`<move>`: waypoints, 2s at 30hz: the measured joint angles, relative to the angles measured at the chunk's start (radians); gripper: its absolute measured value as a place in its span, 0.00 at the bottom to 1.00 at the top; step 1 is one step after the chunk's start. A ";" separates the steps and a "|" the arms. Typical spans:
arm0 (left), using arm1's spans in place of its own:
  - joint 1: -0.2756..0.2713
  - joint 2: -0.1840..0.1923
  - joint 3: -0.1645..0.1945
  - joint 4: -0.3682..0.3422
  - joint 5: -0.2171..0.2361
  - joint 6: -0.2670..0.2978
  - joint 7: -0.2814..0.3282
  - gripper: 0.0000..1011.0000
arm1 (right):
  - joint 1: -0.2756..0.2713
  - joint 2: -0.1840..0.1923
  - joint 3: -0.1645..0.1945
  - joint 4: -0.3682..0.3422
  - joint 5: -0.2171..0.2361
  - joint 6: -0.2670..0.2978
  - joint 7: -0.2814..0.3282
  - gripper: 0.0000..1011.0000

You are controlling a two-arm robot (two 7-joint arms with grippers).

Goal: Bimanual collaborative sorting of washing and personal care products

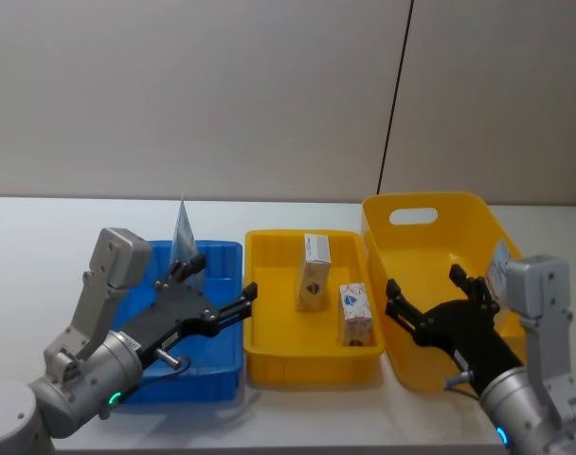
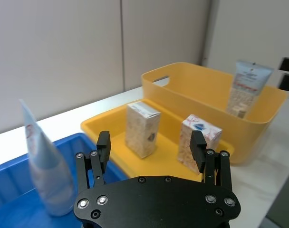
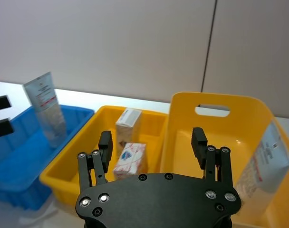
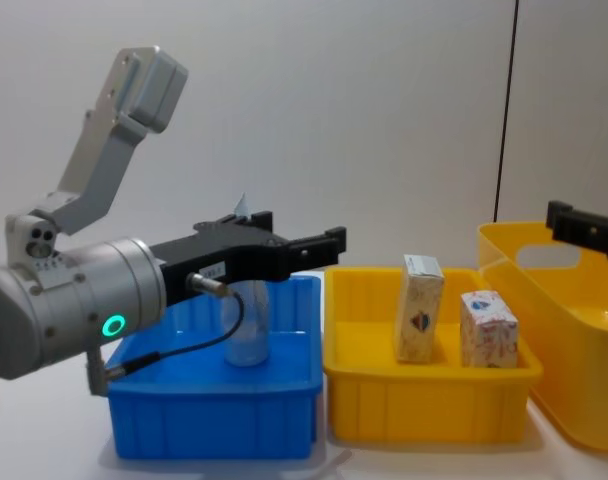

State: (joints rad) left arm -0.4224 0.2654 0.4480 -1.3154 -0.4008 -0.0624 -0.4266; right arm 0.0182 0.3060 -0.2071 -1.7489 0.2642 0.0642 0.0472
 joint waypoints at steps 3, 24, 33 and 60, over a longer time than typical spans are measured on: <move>0.014 0.009 0.001 -0.023 0.015 0.006 0.031 0.99 | -0.014 0.013 -0.008 -0.008 0.009 -0.013 0.008 0.99; 0.138 0.087 0.005 -0.230 0.149 0.058 0.308 0.99 | -0.033 0.032 -0.019 -0.018 0.023 -0.030 0.020 0.99; 0.178 0.113 0.007 -0.299 0.193 0.074 0.400 0.99 | -0.033 0.032 -0.019 -0.018 0.023 -0.030 0.020 0.99; 0.185 0.117 0.006 -0.311 0.200 0.077 0.416 0.99 | -0.033 0.031 -0.019 -0.018 0.023 -0.030 0.020 0.99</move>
State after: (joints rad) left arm -0.2371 0.3822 0.4542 -1.6263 -0.2003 0.0147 -0.0108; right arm -0.0147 0.3374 -0.2258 -1.7667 0.2873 0.0340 0.0668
